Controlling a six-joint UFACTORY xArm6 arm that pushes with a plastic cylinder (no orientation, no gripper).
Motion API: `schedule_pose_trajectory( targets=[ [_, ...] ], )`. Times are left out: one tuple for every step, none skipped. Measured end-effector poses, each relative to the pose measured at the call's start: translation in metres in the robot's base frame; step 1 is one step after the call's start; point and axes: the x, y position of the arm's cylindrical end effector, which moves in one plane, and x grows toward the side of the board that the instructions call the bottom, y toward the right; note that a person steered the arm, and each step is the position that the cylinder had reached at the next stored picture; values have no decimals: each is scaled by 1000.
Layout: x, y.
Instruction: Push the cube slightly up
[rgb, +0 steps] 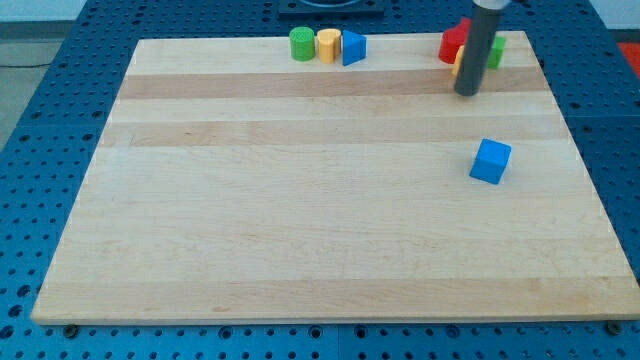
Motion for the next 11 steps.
schedule_pose_trajectory(
  targets=[
    [43, 31],
    [110, 35],
    [164, 13],
    [163, -40],
    [124, -37],
    [113, -19],
    [136, -18],
    [153, 3],
    [133, 24],
    [119, 8],
    [94, -8]
  ],
)
